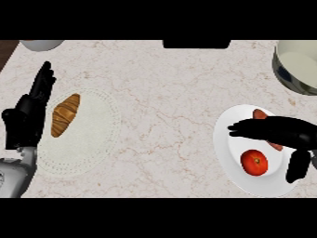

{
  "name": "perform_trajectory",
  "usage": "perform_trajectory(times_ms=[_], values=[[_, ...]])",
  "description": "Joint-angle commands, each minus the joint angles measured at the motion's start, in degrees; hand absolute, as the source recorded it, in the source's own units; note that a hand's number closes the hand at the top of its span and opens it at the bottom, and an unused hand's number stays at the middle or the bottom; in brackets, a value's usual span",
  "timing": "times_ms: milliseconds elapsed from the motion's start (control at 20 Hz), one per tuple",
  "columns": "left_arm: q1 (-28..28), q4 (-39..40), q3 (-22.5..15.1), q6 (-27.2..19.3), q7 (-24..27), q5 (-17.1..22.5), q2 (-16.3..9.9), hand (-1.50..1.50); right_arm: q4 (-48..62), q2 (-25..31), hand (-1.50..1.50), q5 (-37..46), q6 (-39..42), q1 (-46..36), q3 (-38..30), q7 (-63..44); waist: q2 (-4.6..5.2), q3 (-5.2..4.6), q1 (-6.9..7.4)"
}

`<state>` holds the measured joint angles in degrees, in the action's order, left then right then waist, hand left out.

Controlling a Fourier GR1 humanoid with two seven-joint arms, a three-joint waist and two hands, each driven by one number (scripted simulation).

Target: Pick the tomato from the plate and place it in the bowl

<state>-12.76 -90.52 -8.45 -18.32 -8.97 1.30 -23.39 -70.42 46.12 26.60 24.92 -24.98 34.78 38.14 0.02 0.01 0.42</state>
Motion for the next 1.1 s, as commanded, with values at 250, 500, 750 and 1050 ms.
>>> perform_trajectory(times_ms=[250, 500, 750, 1050], values=[[2.6, -1.9, 1.6, 2.7, -0.6, -2.2, 2.4, 0.0, 9.2, -8.7, -1.5, 9.8, -1.7, 0.7, -1.5, 3.9, 0.0, 0.01, 0.16], [1.3, 0.2, 2.6, 3.0, 1.2, -4.5, 5.0, 0.0, 7.4, -10.5, -1.5, 10.8, 4.2, -1.1, -4.4, 2.8, -0.01, -0.02, -0.15], [0.0, -1.4, 4.1, 4.3, -2.2, -5.2, 4.8, 0.0, 9.8, -13.7, 1.5, 17.5, -3.1, 1.4, -2.0, 5.5, -0.02, 0.0, -0.16], [1.8, -2.5, 4.8, 5.6, -1.8, -6.7, 5.2, 0.0, 14.7, -15.0, 1.5, 19.9, -7.8, 0.3, -5.1, 12.2, 0.0, 0.01, -0.04]])
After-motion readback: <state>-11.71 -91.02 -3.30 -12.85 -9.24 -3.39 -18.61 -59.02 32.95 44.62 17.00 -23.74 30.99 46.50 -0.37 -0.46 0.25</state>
